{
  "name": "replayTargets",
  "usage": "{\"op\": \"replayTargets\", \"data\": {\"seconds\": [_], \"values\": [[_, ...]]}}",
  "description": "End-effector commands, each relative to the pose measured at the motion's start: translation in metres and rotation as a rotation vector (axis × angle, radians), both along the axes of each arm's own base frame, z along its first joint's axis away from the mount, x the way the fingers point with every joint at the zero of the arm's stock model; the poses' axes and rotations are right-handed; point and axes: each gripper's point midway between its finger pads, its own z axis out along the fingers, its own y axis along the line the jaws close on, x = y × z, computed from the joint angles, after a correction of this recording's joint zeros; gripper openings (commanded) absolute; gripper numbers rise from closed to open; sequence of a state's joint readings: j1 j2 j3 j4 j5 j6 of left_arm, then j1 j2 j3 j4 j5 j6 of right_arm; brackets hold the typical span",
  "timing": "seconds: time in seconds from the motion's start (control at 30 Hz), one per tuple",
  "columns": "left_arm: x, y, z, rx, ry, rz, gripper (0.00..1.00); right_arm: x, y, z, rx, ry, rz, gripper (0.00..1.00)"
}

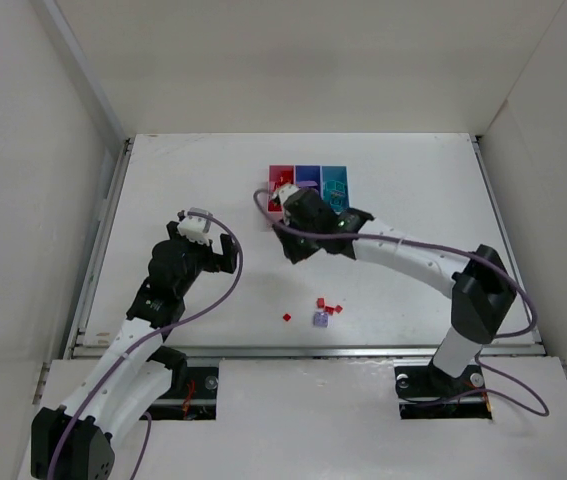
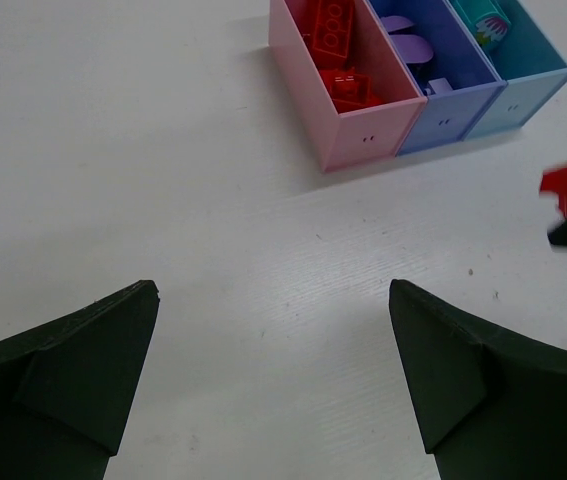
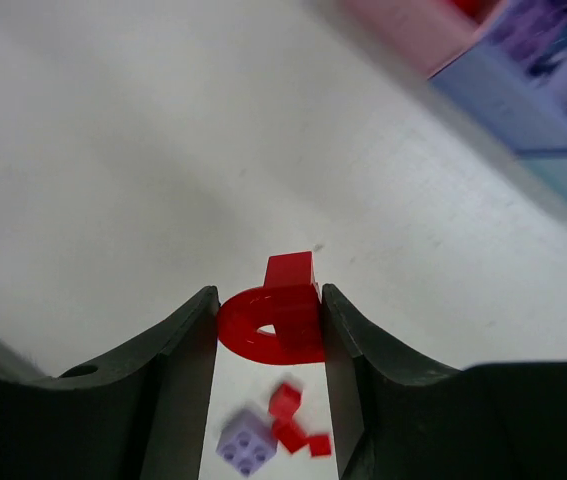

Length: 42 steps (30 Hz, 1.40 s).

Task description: Sort the legos into containers by color

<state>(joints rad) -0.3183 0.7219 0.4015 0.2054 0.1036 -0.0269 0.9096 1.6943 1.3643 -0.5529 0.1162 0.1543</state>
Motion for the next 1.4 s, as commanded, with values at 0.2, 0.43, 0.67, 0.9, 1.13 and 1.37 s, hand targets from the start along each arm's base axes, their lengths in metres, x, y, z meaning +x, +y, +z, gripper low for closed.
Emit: {"op": "replayTargets", "data": {"seconds": [0.2, 0.43, 0.67, 0.9, 1.13, 1.37], "values": [[0.005, 0.0, 0.009, -0.01, -0.04, 0.004, 0.99, 0.165, 0.019, 0.074, 0.311, -0.151, -0.328, 0.0], [0.008, 0.007, 0.007, -0.005, -0.032, 0.033, 0.99, 0.23, 0.033, 0.051, 0.33, -0.161, -0.411, 0.0], [0.01, 0.011, 0.001, 0.003, -0.016, 0.051, 0.99, 0.24, 0.037, 0.034, 0.323, -0.152, -0.436, 0.45], [0.01, 0.011, 0.001, 0.003, -0.015, 0.051, 0.99, 0.245, 0.026, 0.039, 0.323, -0.156, -0.455, 0.99], [0.01, 0.011, 0.001, 0.003, -0.015, 0.051, 0.99, 0.229, 0.024, 0.095, 0.369, -0.206, -0.371, 0.99], [0.008, 0.01, 0.009, -0.008, -0.041, 0.042, 0.99, 0.125, -0.008, 0.083, 0.083, -0.219, -0.336, 0.99]]}}
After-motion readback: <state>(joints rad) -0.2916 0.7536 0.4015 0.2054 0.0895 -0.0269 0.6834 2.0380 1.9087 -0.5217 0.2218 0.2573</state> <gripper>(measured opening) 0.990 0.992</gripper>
